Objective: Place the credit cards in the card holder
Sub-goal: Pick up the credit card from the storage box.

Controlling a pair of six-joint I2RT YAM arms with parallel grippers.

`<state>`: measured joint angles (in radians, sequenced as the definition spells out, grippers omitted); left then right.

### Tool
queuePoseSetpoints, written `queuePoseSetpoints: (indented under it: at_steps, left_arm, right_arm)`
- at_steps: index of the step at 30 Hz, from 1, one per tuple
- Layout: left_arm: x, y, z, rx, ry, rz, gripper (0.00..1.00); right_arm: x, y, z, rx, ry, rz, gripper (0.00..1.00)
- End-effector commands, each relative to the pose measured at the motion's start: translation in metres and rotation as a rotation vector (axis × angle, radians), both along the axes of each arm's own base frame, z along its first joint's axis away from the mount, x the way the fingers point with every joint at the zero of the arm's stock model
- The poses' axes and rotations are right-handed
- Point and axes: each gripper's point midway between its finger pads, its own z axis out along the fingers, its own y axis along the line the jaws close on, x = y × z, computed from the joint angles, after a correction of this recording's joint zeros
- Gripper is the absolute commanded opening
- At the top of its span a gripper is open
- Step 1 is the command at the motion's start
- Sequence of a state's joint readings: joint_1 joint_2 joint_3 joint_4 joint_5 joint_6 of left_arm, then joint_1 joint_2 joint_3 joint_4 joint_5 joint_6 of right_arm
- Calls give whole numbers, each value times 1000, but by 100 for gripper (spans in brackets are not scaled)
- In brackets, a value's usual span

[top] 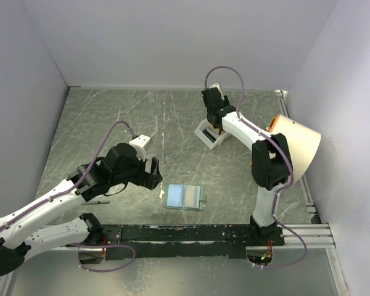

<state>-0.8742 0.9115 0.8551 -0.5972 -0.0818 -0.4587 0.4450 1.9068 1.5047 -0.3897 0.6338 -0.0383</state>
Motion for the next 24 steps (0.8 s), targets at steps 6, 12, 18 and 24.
queuePoseSetpoints:
  at_steps: [6, 12, 18, 24]
  left_arm:
    - [9, 14, 5, 48, -76, 37, 99]
    - [15, 11, 12, 30, -94, 29, 99]
    - [21, 16, 10, 37, -90, 52, 99]
    - [20, 14, 8, 31, -79, 41, 99]
  right_arm:
    - [31, -36, -13, -61, 23, 41, 44]
    - [42, -42, -30, -54, 38, 61, 43]
    - [50, -41, -45, -52, 58, 83, 43]
    - [53, -51, -57, -62, 97, 85, 43]
